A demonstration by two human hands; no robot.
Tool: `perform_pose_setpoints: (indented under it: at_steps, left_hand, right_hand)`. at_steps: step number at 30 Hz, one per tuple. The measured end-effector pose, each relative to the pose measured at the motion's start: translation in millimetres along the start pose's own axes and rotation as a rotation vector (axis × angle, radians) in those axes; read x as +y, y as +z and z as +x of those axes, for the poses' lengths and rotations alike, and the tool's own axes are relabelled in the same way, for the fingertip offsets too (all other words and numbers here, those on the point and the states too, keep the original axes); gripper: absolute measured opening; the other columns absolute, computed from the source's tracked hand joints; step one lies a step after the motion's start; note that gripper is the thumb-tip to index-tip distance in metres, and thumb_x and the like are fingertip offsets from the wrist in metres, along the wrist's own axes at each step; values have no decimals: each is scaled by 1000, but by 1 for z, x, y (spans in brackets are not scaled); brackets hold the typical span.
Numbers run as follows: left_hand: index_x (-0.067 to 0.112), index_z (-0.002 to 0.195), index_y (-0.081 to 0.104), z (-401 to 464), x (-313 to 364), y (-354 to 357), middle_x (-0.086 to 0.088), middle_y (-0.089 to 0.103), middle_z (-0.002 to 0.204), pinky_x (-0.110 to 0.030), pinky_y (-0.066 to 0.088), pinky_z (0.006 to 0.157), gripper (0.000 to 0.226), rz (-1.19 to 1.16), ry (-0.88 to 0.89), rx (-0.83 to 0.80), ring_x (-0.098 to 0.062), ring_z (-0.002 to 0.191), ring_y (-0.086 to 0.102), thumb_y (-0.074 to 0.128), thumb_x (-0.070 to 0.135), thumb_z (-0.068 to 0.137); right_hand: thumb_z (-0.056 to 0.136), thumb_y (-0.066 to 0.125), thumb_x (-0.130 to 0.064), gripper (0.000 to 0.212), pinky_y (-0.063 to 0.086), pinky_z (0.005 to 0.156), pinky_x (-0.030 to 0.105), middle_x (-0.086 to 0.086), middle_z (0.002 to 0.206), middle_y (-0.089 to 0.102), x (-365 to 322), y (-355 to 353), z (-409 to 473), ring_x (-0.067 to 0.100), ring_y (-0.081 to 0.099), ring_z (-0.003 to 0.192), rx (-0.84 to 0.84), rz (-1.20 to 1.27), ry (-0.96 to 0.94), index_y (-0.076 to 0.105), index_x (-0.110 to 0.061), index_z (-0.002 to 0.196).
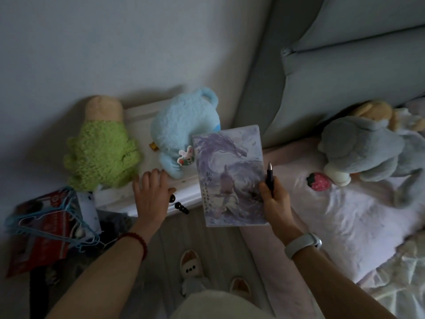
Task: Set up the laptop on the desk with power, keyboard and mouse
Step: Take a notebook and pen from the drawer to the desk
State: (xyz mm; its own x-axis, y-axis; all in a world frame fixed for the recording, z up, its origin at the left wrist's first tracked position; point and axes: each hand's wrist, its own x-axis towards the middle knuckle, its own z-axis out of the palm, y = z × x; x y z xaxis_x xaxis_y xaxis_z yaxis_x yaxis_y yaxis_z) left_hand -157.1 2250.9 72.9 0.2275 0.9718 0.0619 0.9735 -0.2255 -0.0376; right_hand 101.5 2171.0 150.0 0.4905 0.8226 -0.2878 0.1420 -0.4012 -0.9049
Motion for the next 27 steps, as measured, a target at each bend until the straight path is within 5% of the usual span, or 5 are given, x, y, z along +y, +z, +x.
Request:
perform_pose_setpoints:
  at_steps: [5,10,14,20,27]
  left_hand:
    - [2,99,58,-2,13,-25,-20,56,101,-52,41,84,36,-201,-191,-96,-38,97,51,72,10,67]
    - [4,116,50,-26,62,-72,-18,51,117,-40,47,81,32,-948,-348,-83,-31,102,54,60,12,87]
    - [22,128,37,-58,144,-120,12,51,113,-9,46,67,52,-1428,-183,-569,6,92,57,62,33,84]
    - [33,105,49,-149,279,-154,16,59,103,-6,45,56,25,-1366,146,-798,9,81,59,62,37,85]
    - [23,108,50,-347,446,-184,1,61,105,-27,48,83,15,-1266,515,-860,-15,96,58,52,24,93]
  right_hand:
    - [93,47,-5,18,45,64,22,-8,75,55,-8,-16,-17,7,52,71,104,33,35,52,-20,84]
    - [93,46,-4,10,48,77,44,10,89,60,-6,-52,-53,22,56,84,196,116,102,55,-8,97]
    - [94,45,-3,15,51,70,30,9,90,59,8,-104,-105,21,54,84,312,214,106,54,-9,103]
    - [93,46,-2,20,48,80,45,20,93,61,74,-220,-219,31,56,83,530,281,206,55,6,109]
    - [96,38,-6,24,42,56,26,4,76,58,192,-355,-420,19,52,64,843,275,420,53,-1,115]
